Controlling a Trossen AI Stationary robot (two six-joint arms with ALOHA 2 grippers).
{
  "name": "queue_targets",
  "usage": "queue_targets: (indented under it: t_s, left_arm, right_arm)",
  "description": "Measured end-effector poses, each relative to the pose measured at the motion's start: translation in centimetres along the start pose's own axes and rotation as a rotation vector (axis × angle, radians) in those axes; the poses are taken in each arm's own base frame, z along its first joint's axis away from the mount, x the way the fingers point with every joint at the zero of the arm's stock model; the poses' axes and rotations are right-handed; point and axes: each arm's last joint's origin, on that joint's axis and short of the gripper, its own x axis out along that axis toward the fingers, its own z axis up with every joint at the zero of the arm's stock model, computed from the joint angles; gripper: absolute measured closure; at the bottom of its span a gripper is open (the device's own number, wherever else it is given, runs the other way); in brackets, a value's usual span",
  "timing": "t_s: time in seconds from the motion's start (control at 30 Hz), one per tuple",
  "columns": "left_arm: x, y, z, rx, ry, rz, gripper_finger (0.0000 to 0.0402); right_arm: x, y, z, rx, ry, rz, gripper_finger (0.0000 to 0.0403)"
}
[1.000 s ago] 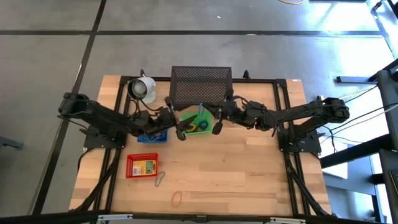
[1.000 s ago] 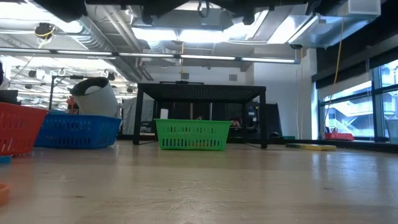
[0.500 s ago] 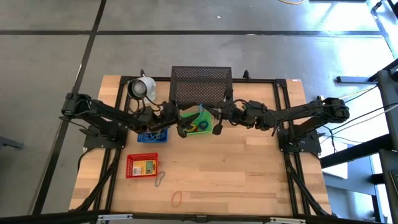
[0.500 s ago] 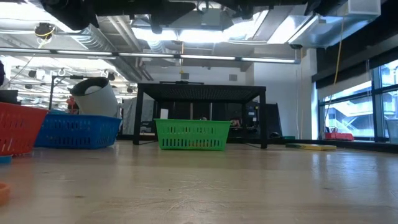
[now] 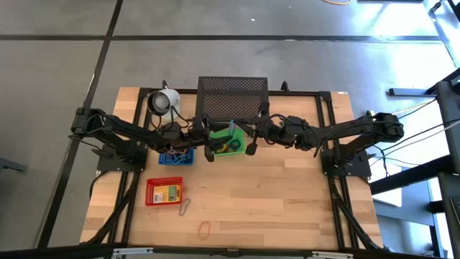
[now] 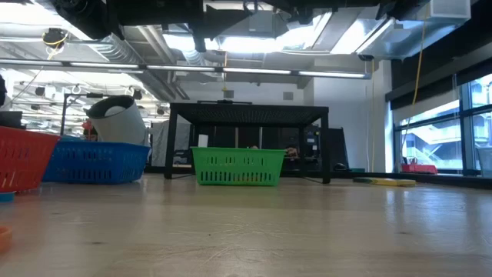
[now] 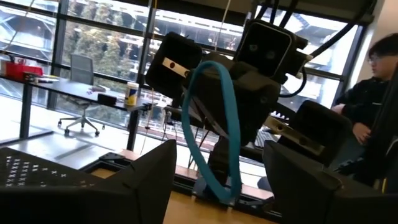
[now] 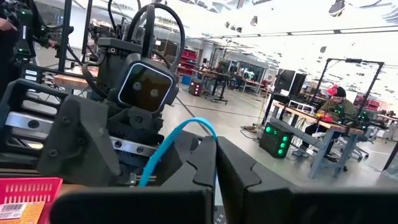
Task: Pick & Place Office Desk Supplies
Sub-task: Put the blue rubber band into the blue bin
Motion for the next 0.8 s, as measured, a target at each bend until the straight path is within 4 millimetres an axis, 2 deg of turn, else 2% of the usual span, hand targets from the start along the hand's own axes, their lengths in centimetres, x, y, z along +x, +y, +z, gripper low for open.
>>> queue_targets:
  t_s: [0.37, 0.8]
  left_arm:
    - [0.00, -0.07, 0.00, -0.004, 0.004, -0.023, 0.0259]
    - [-0.01, -0.28, 0.04, -0.003, 0.010, -0.093, 0.0327]
  right_arm:
    - [0.00, 0.00, 0.00, 0.032, 0.000, 0.000, 0.0394]
    - [-0.04, 0.14, 0.04, 0.040, -0.001, 0.005, 0.0394]
